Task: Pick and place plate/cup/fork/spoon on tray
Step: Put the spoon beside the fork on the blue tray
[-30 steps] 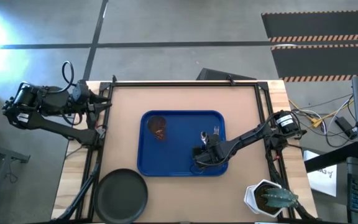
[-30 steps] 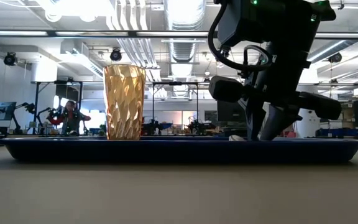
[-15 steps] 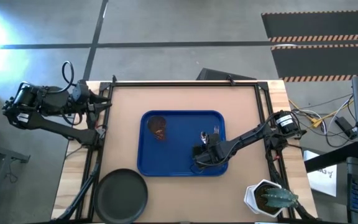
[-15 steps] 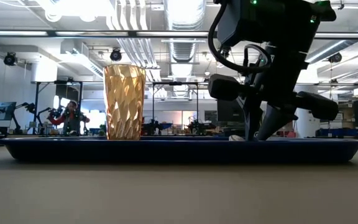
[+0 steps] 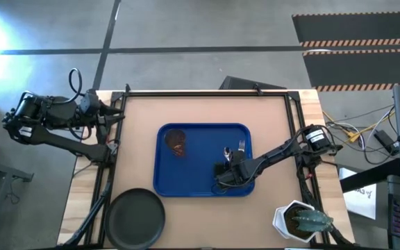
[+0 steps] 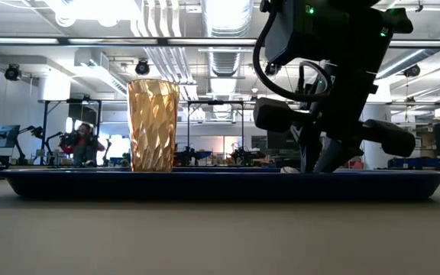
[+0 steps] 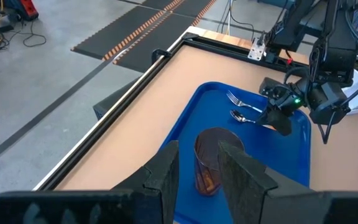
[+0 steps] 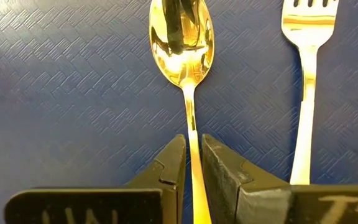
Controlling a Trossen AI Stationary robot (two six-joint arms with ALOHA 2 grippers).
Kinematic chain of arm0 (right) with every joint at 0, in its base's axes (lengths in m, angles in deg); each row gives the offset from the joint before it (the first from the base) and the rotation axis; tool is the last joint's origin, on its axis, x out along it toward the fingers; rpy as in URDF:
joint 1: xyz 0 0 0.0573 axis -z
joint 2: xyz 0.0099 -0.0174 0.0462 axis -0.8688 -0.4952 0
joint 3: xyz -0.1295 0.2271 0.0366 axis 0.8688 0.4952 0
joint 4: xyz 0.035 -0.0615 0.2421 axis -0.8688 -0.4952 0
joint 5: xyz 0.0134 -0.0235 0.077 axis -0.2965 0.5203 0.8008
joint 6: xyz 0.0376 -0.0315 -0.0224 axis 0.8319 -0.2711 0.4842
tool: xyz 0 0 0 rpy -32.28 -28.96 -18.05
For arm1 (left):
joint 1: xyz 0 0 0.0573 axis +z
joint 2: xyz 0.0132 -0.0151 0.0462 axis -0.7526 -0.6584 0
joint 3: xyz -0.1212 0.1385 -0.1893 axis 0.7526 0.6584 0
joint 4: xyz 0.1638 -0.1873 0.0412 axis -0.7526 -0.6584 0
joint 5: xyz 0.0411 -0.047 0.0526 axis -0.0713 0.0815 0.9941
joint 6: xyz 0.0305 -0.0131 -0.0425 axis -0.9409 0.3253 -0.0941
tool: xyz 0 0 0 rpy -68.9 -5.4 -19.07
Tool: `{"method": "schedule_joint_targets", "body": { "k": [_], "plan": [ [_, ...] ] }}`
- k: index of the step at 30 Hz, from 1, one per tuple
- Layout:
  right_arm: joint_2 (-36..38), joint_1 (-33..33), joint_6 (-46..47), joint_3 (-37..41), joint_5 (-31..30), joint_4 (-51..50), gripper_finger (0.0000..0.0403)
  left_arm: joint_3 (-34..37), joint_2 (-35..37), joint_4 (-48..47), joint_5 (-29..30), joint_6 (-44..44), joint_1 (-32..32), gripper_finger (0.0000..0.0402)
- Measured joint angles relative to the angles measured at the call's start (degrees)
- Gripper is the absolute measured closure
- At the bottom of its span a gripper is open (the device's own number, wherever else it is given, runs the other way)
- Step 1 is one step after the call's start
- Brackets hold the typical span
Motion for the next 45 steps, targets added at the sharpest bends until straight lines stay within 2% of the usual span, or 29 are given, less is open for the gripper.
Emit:
{"method": "schedule_joint_targets", "body": {
  "k": [11, 23, 45],
  "plan": [
    [-0.1, 0.0, 4.1, 0.0, 0.2, -1.6, 0.0361, 0.0, 0.0, -0.2, -0.1, 0.0, 0.0, 0.0309],
    [-0.2, 0.0, 6.7, 0.0, -0.7, -3.3, 0.0392, 0.0, 0.3, -0.2, -0.1, -1.5, 0.0, 0.0309],
    [0.8, 0.1, 3.4, 0.1, 0.0, -1.9, 0.0336, 0.0, 0.5, -1.0, 0.2, -1.4, 0.0, 0.0309]
  ]
}}
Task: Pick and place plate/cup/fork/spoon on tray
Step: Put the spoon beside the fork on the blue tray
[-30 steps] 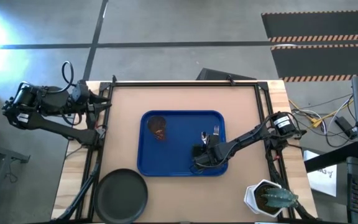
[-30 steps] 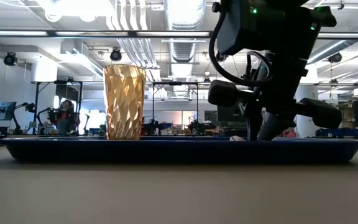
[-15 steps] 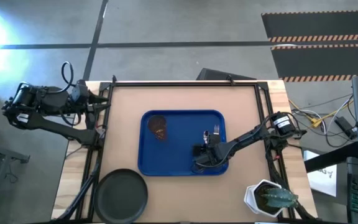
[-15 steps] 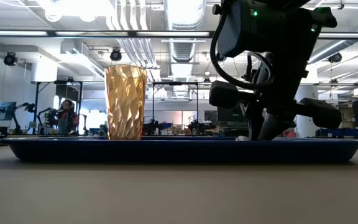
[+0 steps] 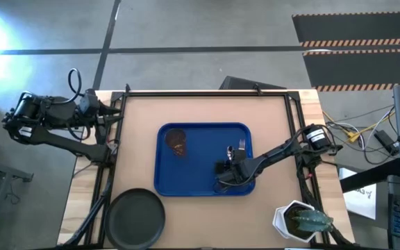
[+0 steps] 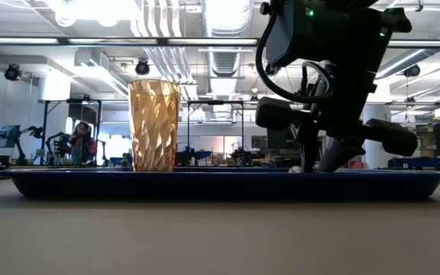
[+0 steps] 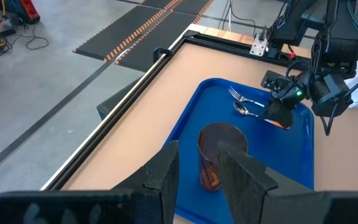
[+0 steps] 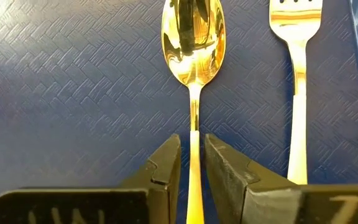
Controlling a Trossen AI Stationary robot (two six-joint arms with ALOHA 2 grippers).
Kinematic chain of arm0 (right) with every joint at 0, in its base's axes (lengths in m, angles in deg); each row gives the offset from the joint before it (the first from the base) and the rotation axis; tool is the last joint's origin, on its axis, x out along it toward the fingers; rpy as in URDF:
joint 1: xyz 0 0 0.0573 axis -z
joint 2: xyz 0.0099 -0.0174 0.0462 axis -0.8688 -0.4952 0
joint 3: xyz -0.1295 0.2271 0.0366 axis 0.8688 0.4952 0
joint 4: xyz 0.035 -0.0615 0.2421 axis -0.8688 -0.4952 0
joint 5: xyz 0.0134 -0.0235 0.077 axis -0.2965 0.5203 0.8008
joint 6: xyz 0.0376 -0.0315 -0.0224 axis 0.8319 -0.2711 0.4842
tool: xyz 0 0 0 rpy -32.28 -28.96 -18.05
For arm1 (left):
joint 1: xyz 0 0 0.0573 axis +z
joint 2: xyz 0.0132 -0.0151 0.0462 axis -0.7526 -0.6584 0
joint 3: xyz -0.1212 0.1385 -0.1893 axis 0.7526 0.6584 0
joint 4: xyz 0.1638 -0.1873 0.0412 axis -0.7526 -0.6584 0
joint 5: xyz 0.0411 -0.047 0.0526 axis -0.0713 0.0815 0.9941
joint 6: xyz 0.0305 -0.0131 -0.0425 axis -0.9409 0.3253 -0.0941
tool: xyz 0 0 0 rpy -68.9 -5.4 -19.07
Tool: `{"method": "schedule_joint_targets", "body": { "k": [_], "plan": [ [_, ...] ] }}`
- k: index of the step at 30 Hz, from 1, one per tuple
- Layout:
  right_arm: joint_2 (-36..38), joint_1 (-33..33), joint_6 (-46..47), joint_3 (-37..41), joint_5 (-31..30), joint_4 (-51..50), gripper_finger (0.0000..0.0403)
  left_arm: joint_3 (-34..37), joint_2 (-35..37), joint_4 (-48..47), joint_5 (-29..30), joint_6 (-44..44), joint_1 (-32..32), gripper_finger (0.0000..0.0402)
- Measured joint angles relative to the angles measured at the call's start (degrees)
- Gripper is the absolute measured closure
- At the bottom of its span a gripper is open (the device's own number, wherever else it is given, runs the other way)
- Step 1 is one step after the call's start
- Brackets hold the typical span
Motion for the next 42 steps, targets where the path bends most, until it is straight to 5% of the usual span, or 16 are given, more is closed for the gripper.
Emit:
{"method": "schedule_joint_targets", "body": {
  "k": [7, 15, 31, 42],
  "plan": [
    [2.2, 0.1, -2.5, -0.5, -0.5, -1.9, 0.0332, 0.0, 0.0, 0.0, 0.0, 0.0, 0.0, 0.0309],
    [4.9, 0.1, -10.1, -6.5, -8.7, -4.1, 0.0332, 0.0, 0.0, 0.0, -0.1, 0.0, 0.0, 0.0309],
    [8.9, 0.9, -57.0, -31.0, -12.4, -4.3, 0.0332, 8.2, -7.6, 6.6, -0.2, -3.5, 0.0, 0.0309],
    [13.8, 0.8, -70.7, -46.0, -13.7, -18.3, 0.0356, 9.0, -19.1, 6.6, -1.0, -1.4, 1.8, 0.0309]
  ]
}}
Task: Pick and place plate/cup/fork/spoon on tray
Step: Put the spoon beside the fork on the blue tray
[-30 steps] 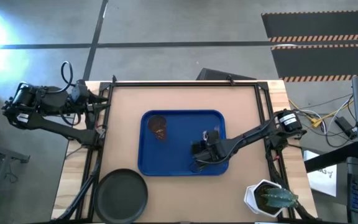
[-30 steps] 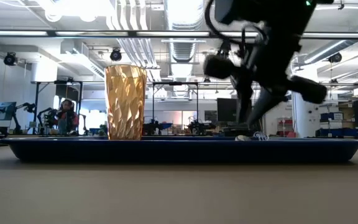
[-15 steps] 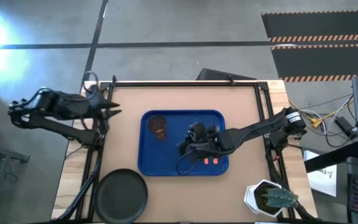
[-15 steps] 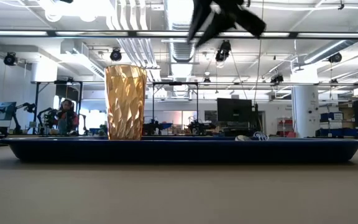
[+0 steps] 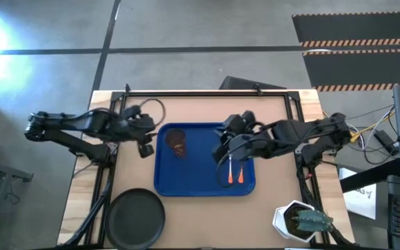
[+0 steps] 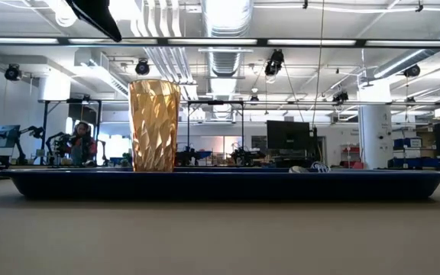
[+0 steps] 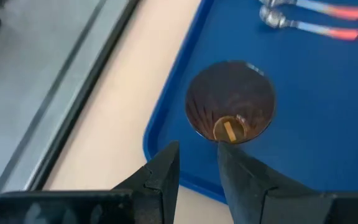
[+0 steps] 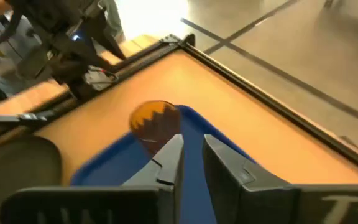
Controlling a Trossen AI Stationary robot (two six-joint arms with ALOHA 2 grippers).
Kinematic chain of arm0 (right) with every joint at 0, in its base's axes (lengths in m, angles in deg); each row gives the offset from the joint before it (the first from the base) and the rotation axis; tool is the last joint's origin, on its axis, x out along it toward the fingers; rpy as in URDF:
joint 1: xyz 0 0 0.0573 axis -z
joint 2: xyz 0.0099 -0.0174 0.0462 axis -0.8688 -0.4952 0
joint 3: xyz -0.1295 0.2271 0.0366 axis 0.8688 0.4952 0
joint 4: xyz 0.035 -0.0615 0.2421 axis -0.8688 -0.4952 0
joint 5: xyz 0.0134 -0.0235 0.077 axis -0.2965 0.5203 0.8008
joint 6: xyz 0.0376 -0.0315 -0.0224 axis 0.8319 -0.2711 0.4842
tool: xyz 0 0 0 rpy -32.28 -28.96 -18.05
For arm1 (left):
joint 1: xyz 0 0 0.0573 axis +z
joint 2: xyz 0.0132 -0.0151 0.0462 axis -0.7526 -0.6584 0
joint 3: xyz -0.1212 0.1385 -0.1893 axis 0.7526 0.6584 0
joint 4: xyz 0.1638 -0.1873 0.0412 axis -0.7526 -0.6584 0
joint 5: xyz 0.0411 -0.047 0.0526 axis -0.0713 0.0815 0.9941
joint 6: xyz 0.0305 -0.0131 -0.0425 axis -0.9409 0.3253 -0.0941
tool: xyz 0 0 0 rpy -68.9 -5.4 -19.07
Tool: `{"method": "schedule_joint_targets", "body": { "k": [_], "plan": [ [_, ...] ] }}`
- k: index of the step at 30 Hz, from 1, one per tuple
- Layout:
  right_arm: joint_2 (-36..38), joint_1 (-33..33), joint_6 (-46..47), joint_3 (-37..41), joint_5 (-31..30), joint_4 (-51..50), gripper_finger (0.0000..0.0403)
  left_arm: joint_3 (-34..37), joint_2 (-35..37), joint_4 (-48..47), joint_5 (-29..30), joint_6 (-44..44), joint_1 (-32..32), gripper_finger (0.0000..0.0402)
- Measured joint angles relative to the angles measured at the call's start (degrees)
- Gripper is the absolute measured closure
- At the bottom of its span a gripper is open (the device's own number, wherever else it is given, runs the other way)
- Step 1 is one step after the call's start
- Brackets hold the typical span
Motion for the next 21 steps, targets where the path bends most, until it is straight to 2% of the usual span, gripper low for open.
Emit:
{"method": "schedule_joint_targets", "body": {
  "k": [6, 9, 13, 21],
  "plan": [
    [0.5, -0.1, 0.2, -3.9, 0.2, -8.1, 0.0389, -0.2, -5.1, 3.0, -1.6, 2.8, 3.4, 0.0309],
    [0.6, -0.1, -1.7, -4.4, 0.7, -9.8, 0.0389, -0.3, -7.1, 7.0, -5.6, 2.8, 5.4, 0.0308],
    [0.9, -0.1, -4.6, -4.4, 0.8, -11.1, 0.0367, -0.3, -9.2, 10.6, -9.5, 1.3, 7.6, 0.0296],
    [3.4, -0.1, -6.9, -4.4, 0.6, -12.7, 0.0308, -0.5, -12.9, 10.0, -9.9, 1.5, 12.0, 0.0252]
  ]
}}
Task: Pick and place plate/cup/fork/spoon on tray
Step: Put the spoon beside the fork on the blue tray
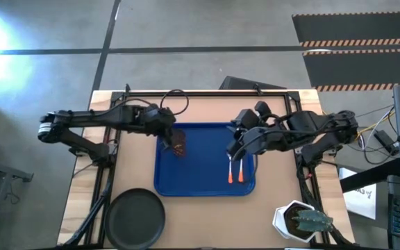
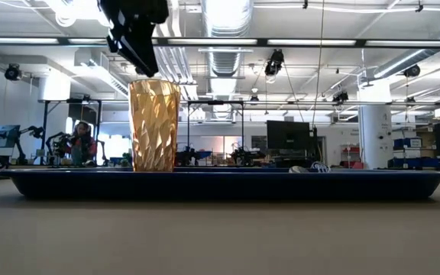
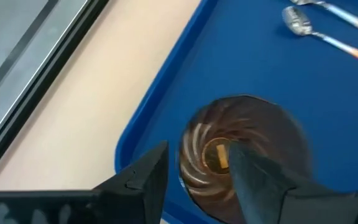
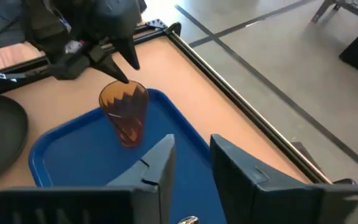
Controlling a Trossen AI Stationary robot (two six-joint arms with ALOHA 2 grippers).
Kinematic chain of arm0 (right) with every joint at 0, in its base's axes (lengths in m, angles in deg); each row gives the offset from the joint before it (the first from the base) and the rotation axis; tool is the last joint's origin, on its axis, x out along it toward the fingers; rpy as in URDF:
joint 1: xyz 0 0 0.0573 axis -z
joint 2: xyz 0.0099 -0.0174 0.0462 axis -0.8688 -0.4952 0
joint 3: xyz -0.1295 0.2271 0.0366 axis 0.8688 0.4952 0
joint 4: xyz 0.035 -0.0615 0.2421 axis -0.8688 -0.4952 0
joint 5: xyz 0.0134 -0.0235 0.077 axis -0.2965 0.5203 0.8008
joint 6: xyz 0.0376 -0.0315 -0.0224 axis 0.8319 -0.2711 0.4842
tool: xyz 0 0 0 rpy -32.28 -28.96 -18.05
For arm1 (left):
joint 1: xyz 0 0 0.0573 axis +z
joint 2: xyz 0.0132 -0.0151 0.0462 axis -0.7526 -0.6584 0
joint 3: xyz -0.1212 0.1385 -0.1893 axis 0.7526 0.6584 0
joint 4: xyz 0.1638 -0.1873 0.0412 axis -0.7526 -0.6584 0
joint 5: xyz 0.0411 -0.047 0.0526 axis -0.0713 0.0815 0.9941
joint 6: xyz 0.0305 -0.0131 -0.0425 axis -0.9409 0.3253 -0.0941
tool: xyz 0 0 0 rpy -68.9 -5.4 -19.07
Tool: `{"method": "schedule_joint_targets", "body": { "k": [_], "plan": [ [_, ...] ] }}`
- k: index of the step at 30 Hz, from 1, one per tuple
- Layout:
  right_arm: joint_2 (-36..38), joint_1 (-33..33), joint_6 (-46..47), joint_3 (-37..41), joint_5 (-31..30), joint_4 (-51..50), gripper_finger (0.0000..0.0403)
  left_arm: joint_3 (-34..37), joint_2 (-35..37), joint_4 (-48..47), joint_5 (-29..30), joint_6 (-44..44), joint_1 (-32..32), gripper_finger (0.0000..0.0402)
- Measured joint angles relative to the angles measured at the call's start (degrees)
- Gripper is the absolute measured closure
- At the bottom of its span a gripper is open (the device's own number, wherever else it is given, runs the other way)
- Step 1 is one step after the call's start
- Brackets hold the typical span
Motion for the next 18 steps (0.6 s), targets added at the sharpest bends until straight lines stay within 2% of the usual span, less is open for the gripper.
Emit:
{"method": "schedule_joint_targets", "body": {
  "k": [7, 13, 18],
  "plan": [
    [2.3, 0.0, -0.9, 0.0, 0.0, -0.1, 0.0291, 0.0, -2.2, -0.5, 0.0, -0.3, 3.8, 0.0244],
    [3.2, 0.0, -1.2, 0.0, 0.0, -0.1, 0.0297, 0.0, -4.5, -0.6, -5.3, -1.0, 5.9, 0.0243],
    [3.5, 0.0, -1.5, 0.0, -0.3, 0.0, 0.0303, 0.0, -7.1, -0.6, -5.8, -2.1, 5.9, 0.0243]
  ]
}}
